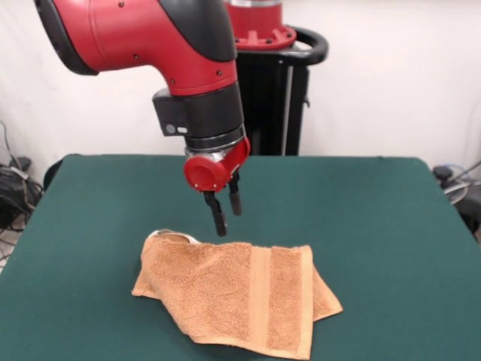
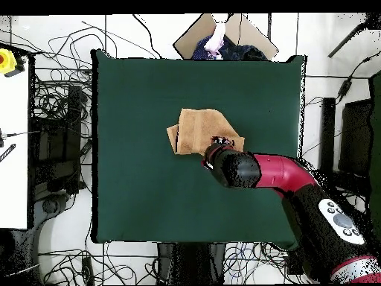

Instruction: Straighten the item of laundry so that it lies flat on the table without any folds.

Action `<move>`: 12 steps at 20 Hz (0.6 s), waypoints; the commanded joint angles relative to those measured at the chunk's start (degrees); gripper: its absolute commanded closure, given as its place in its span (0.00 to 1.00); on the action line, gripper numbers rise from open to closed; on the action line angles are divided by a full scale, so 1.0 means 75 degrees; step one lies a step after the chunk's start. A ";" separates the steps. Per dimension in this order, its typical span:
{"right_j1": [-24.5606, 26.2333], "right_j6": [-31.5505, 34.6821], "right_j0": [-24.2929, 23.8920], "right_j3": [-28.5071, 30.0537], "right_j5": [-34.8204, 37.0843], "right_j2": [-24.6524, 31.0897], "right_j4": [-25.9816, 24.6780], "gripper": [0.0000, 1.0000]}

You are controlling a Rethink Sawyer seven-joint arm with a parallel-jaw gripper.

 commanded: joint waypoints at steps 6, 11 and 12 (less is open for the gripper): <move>0.0397 0.4886 0.0591 0.0790 -0.1021 -0.1632 0.2159 0.00; 0.0024 0.7245 0.1611 0.2234 -0.2809 -0.2810 0.3721 0.00; 0.0063 0.7626 0.1657 0.2562 -0.3463 -0.2770 0.3992 0.00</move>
